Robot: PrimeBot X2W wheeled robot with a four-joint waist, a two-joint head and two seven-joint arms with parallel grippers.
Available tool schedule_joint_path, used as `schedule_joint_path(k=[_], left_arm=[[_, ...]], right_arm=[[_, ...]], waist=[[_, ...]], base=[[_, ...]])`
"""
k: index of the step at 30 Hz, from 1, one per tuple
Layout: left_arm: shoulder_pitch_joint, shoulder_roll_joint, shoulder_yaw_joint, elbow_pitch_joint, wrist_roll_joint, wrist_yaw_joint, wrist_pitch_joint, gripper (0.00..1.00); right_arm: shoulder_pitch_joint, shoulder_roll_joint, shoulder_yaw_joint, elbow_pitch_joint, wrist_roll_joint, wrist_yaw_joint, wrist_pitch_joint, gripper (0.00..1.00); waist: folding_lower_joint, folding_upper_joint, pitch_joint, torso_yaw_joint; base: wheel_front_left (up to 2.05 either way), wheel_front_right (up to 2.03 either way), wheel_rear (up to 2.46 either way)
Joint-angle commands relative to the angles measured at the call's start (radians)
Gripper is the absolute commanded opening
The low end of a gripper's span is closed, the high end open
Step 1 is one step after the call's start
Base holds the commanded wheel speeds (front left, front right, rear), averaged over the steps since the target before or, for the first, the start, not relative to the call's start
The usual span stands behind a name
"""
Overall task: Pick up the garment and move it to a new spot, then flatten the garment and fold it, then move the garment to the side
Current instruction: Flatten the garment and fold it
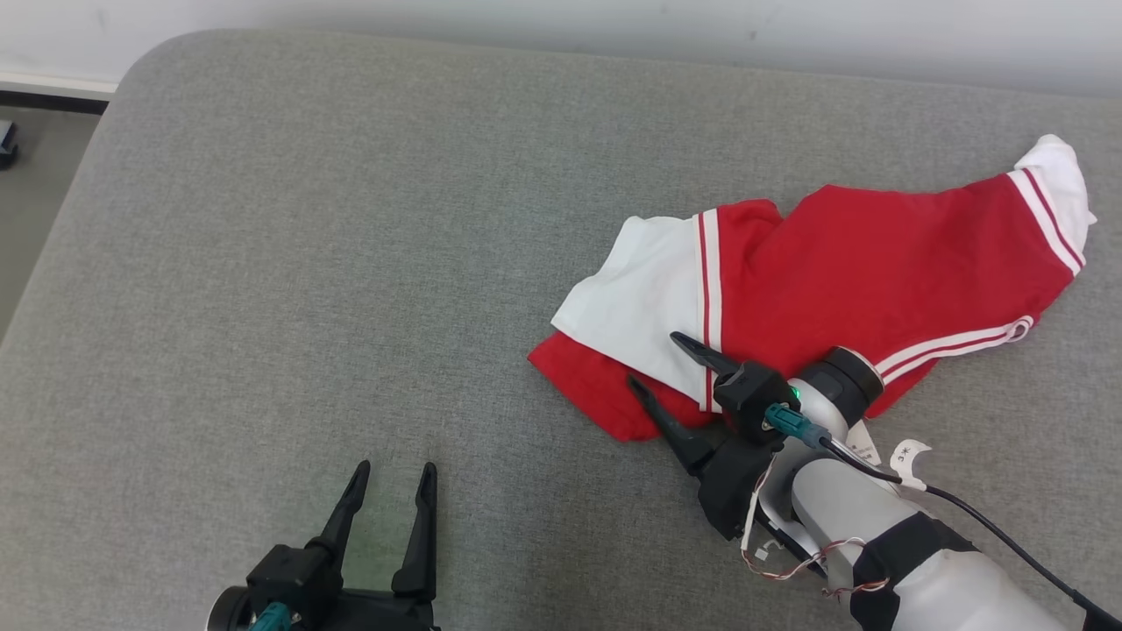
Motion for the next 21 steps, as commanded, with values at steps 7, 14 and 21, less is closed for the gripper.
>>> schedule_joint_path(k=[7,14,21], left_arm=[[0.004,-0.001,0.0,-0.003,-0.014,0.01,-0.003,1.0],[-0.003,-0.001,-0.003,-0.009,-0.019,0.014,-0.003,1.0],[0.003,-0.001,0.004,-0.008,-0.012,0.011,-0.003,1.0]], right_arm=[[-0.022,0.014,-0.017,0.045,-0.05,-0.003,-0.002,0.72],[-0.027,0.023,-0.059,0.042,-0.062,-0.003,-0.004,0.47],[-0.026,0.01,-0.088,-0.019,-0.091,-0.003,-0.003,0.21]], waist=[[0.0,0.0,0.005,0.012],[0.0,0.0,0.004,0.009],[0.0,0.0,-0.004,-0.001]], base=[[0.0,0.0,0.0],[0.0,0.0,0.0],[0.0,0.0,0.0]])
